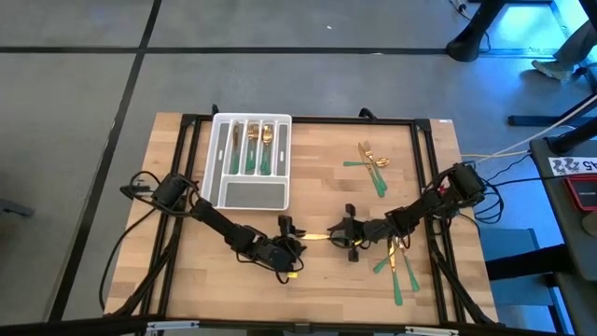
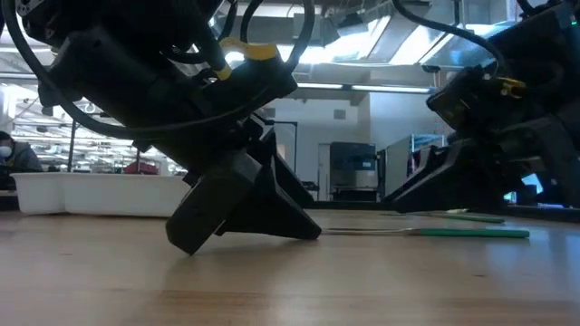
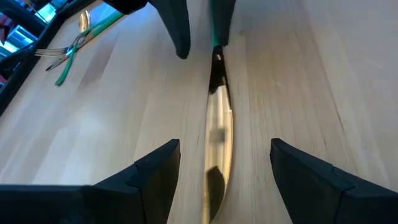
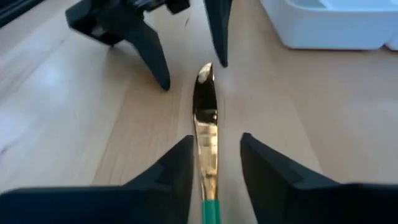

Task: Sort silverware
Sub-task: Put the green knife into the white cutlery tray

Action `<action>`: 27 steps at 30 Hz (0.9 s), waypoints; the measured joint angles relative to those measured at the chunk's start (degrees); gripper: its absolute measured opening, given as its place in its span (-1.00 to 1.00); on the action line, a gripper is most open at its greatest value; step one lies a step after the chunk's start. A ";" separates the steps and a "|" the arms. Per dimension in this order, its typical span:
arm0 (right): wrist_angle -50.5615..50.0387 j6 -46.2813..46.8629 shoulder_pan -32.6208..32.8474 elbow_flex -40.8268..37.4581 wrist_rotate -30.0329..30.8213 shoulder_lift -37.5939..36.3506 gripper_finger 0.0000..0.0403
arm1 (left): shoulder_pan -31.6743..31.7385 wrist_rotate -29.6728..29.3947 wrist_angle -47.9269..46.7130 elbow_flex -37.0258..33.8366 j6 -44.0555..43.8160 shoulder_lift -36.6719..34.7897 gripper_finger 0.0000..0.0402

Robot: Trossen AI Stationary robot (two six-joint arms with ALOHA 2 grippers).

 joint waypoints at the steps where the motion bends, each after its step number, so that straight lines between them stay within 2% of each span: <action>1: -1.22 0.02 0.01 0.03 -0.16 -0.44 -0.28 | 0.00 -0.03 -0.02 -0.02 -0.45 0.00 0.18; 4: -4.82 2.46 0.02 0.12 -0.50 -1.08 -0.21 | -0.04 -0.17 0.00 -0.04 -1.43 0.02 0.18; 7: -10.39 5.56 0.02 0.36 -0.45 -1.29 -0.23 | -0.07 -0.17 0.00 -0.07 -2.29 0.02 0.18; 12: -17.32 10.07 0.00 0.78 -0.76 -1.13 -0.49 | -0.07 -0.07 0.54 -0.11 -2.57 0.02 0.18; 16: -14.78 10.65 0.00 0.51 -1.13 1.20 -0.86 | 0.00 0.08 2.45 -0.26 -2.53 0.12 0.18; 17: -12.91 10.68 -0.05 0.24 -1.97 1.71 -0.90 | 0.00 0.11 2.99 -0.26 -2.50 0.13 0.18; 27: -3.45 8.46 -0.11 -1.87 -4.69 3.29 -0.90 | 0.69 1.41 3.90 -0.13 2.00 0.15 0.18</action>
